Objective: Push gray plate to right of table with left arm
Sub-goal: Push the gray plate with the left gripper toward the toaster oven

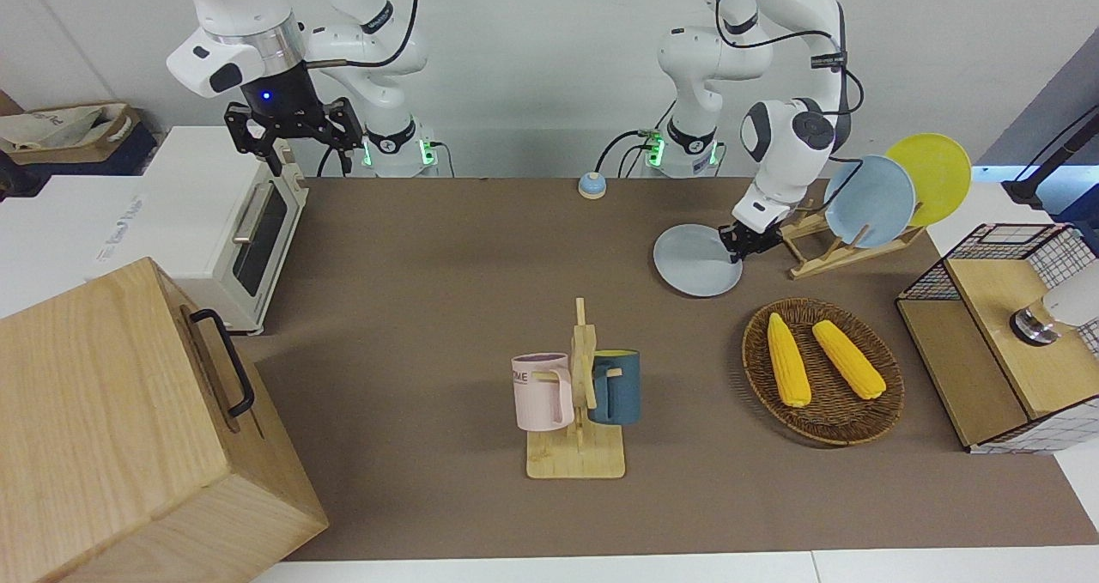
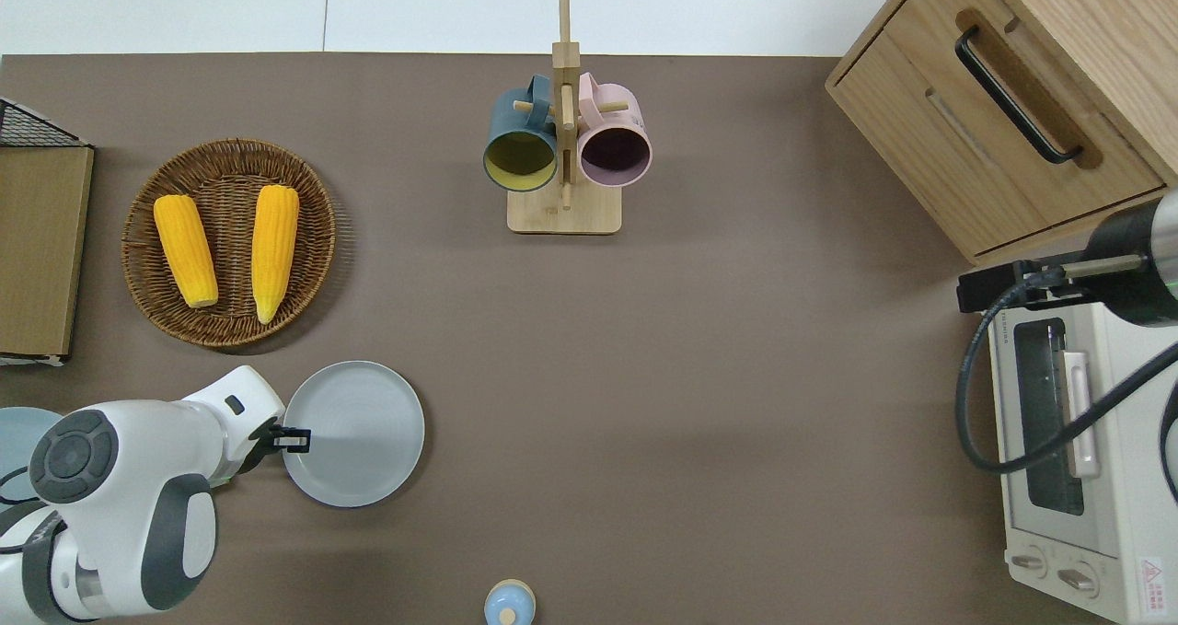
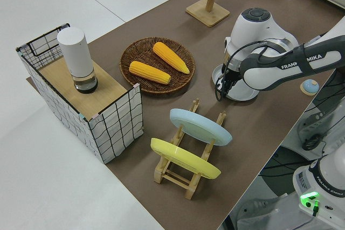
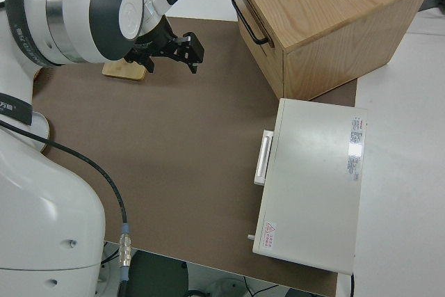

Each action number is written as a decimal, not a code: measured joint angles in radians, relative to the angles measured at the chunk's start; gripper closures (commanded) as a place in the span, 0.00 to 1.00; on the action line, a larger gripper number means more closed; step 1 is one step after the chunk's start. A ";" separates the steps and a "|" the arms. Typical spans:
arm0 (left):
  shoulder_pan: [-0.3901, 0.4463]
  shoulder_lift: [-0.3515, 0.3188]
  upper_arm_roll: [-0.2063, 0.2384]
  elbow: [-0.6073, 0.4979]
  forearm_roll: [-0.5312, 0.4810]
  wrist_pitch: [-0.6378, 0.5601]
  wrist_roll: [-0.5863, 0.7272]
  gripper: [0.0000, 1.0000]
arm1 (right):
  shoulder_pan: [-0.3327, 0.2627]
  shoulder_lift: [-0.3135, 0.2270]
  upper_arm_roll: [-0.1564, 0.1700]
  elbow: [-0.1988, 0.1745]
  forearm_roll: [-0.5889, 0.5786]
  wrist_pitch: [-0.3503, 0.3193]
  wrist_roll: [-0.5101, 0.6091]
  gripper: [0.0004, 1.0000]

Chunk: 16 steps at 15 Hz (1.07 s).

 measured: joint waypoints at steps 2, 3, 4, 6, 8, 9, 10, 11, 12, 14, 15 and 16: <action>0.000 -0.001 -0.001 0.000 -0.002 0.000 -0.002 1.00 | 0.000 0.000 0.000 0.000 0.000 0.000 0.000 0.02; 0.000 -0.001 -0.002 0.001 -0.006 0.000 -0.004 1.00 | 0.000 0.000 0.000 0.000 0.000 0.000 0.000 0.02; -0.005 -0.001 -0.003 0.001 -0.016 0.000 -0.008 1.00 | 0.000 0.000 0.000 0.000 0.000 0.000 0.000 0.02; -0.042 0.000 -0.005 0.000 -0.043 0.000 -0.041 1.00 | 0.000 0.000 0.000 0.000 0.000 0.000 0.000 0.02; -0.093 0.001 -0.009 0.000 -0.066 0.000 -0.092 1.00 | 0.000 0.000 0.000 0.000 0.000 0.000 0.000 0.02; -0.117 0.001 -0.010 0.000 -0.078 0.000 -0.117 1.00 | 0.000 0.000 0.000 0.000 0.000 0.000 0.000 0.02; -0.138 0.001 -0.012 0.000 -0.091 0.000 -0.139 1.00 | 0.000 0.000 0.000 0.000 0.000 0.000 0.000 0.02; -0.159 0.001 -0.013 0.000 -0.102 0.000 -0.160 1.00 | 0.000 0.000 0.000 0.000 0.000 0.000 0.000 0.02; -0.179 0.001 -0.013 0.001 -0.110 0.000 -0.184 1.00 | 0.000 0.000 0.000 0.000 0.000 0.000 0.000 0.02; -0.217 0.001 -0.015 0.001 -0.115 0.000 -0.234 1.00 | 0.000 0.000 0.000 0.000 0.000 0.000 0.000 0.02; -0.238 0.002 -0.015 0.002 -0.116 0.000 -0.263 1.00 | 0.000 0.000 0.000 0.000 0.000 0.000 0.000 0.02; -0.255 0.002 -0.016 0.003 -0.118 0.000 -0.283 1.00 | 0.000 0.000 0.000 0.000 0.000 0.000 0.000 0.02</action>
